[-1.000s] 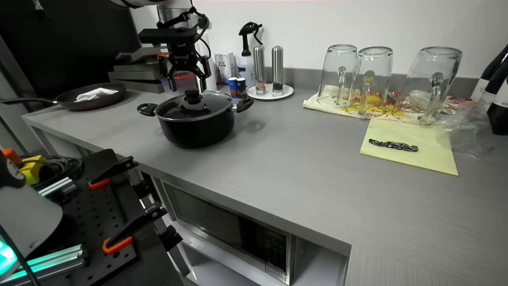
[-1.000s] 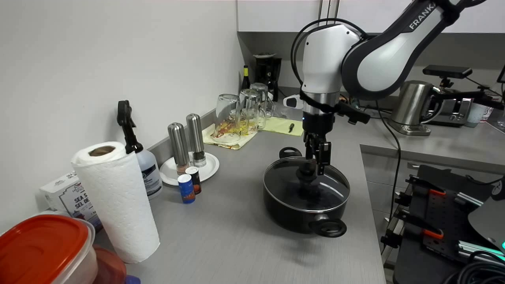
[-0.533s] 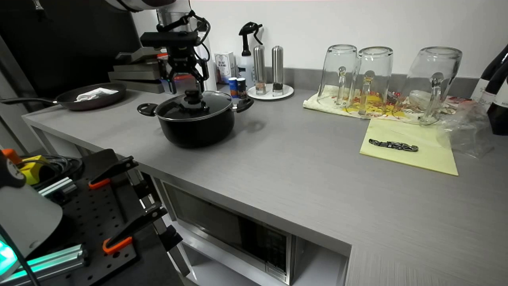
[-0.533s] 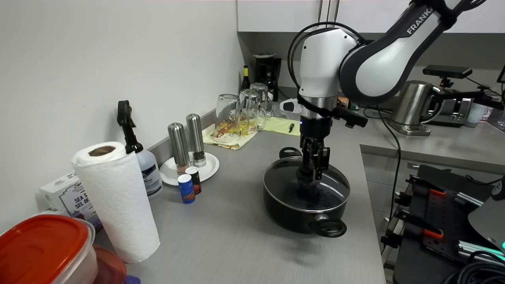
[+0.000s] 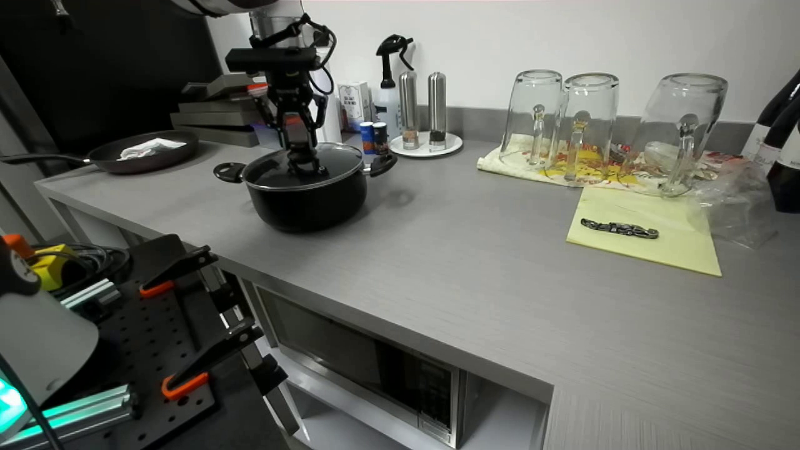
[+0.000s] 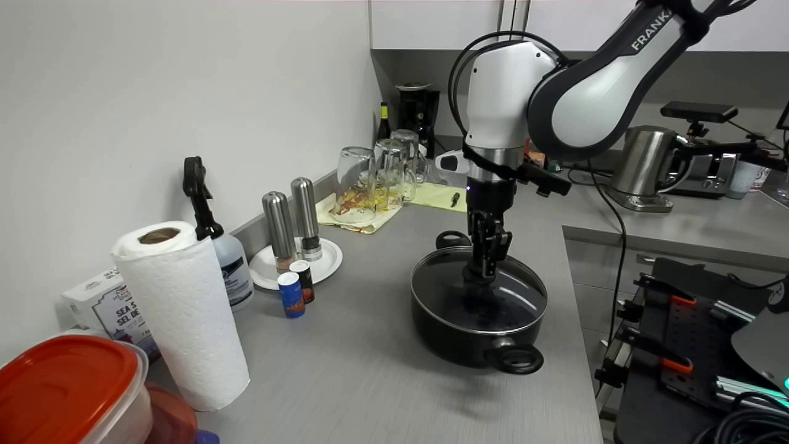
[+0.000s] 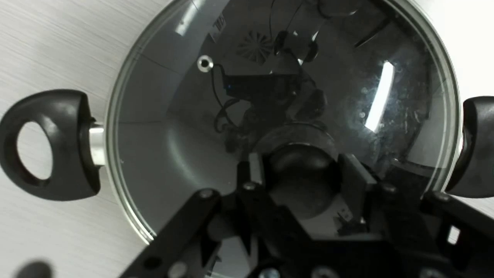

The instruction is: Remove the glass lid from the black pot.

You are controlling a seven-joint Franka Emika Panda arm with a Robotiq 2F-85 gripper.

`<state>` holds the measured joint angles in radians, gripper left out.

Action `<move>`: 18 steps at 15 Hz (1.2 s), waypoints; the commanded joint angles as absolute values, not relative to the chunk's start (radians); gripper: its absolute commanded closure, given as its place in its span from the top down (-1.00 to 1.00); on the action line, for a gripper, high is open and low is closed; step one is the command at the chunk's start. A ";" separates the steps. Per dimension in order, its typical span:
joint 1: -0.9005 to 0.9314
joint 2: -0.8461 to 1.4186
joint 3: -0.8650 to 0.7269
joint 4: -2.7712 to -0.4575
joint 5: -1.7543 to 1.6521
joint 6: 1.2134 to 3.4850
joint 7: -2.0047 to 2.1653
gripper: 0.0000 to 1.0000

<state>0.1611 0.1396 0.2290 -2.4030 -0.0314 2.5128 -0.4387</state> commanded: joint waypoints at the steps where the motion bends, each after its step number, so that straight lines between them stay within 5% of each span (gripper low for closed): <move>1: 0.155 0.128 0.238 -2.396 0.000 2.525 -0.476 -0.50; 10: 0.137 -0.038 0.203 -2.402 0.087 2.490 -0.509 -0.50; 18: 0.033 -0.053 0.017 -2.355 0.168 2.485 -0.541 -0.50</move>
<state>0.0671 -0.0507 0.0728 -2.3883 0.1181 2.5081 -0.5066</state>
